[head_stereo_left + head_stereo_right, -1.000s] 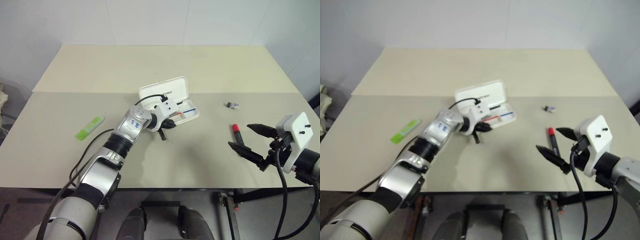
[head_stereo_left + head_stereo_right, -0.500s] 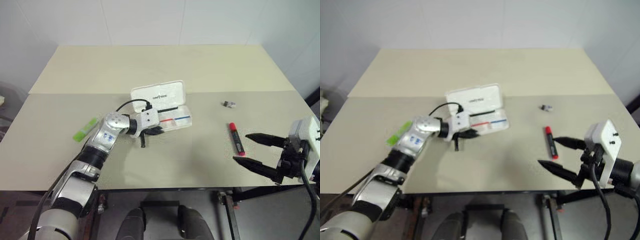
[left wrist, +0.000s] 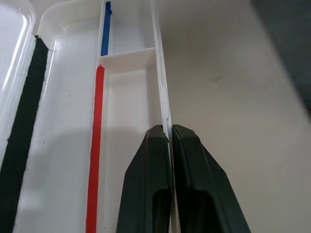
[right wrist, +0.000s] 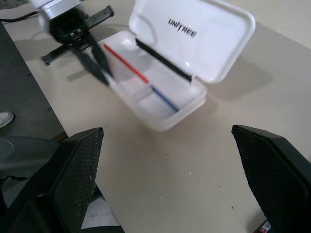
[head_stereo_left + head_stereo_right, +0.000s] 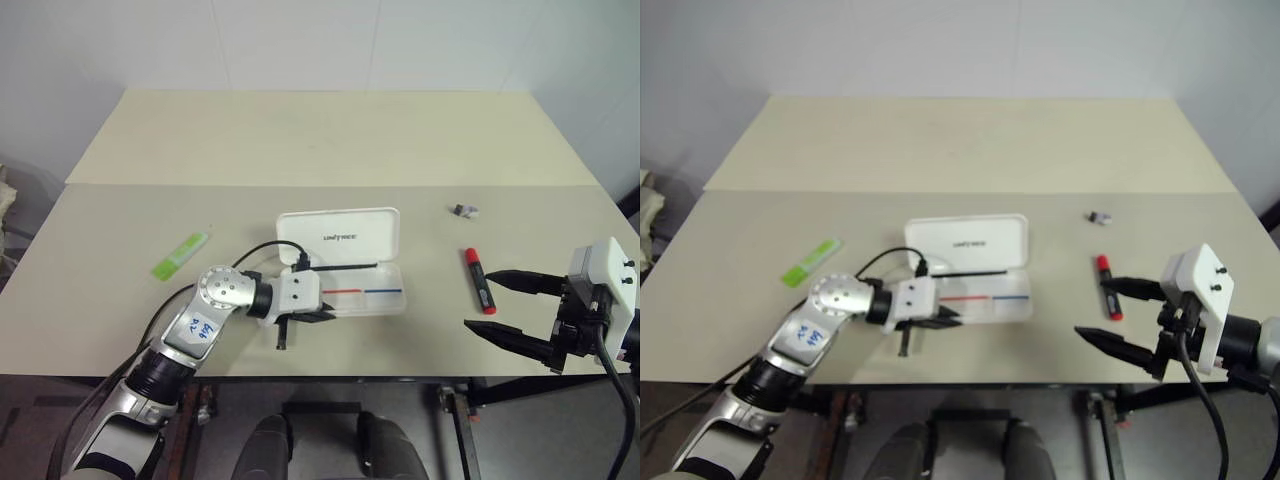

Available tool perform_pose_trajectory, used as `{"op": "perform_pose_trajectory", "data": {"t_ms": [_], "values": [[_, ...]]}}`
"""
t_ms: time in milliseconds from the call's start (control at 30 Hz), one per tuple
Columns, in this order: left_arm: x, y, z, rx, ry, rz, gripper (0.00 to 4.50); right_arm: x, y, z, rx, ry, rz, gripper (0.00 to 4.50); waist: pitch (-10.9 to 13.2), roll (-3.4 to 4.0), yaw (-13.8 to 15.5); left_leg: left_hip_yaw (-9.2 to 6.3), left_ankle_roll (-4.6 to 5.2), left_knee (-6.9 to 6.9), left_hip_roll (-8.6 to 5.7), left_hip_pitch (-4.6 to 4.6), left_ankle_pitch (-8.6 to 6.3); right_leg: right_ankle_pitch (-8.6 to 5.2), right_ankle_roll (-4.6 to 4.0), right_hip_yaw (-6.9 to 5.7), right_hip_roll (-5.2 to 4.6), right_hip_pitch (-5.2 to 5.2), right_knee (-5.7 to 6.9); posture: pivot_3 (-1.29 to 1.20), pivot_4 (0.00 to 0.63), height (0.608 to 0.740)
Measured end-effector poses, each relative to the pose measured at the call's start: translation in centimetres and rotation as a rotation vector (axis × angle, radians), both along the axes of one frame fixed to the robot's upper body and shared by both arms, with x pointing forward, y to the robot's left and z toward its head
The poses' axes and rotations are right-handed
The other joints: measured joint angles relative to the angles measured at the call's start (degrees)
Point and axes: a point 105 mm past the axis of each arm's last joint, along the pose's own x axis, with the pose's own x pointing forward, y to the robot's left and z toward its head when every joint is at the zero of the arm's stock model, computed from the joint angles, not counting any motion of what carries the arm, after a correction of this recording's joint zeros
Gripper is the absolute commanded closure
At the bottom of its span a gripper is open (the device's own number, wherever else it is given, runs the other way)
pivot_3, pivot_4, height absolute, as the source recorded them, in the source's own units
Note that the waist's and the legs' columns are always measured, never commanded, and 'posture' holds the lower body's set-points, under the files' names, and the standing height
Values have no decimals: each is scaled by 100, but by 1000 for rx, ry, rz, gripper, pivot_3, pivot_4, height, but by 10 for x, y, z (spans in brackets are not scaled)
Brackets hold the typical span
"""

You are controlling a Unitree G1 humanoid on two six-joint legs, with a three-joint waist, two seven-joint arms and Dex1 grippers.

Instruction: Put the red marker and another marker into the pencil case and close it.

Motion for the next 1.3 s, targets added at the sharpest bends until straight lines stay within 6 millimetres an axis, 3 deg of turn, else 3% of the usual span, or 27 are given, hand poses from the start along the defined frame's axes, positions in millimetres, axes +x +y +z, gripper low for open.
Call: {"op": "perform_pose_trajectory", "data": {"t_ms": [300,500,767,1000,1300], "values": [[4,2,-6,61,-61,-60,4477,2,-3,-1,-13,0,-17,0,0,1,2,7,4,1,5,1,-2,0,-1,0,0,2,-4,0,150,740],[14,-1,-4,65,-85,-44,2655,3,-4,-1,-15,-6,-30,0,-1,0,-17,51,1,6,18,0,-4,24,-7,-4,-8,13,-41,0,150,740],[11,-6,5,20,-26,-13,37,4,-5,-1,-18,-10,-43,0,3,-6,-1,66,14,2,23,-7,-5,13,7,-3,-15,2,-27,0,150,740],[-1,-10,33,-69,6,2,37,4,-5,-1,-16,-11,-43,0,4,-7,-6,67,15,1,27,-4,-11,-3,12,-3,-12,-6,-3,0,150,740],[-21,-6,41,-79,53,-8,37,10,-3,0,-18,-12,-28,0,5,-9,-12,70,14,3,27,-4,-12,-3,12,-1,-13,-5,-8,0,150,740]]}}
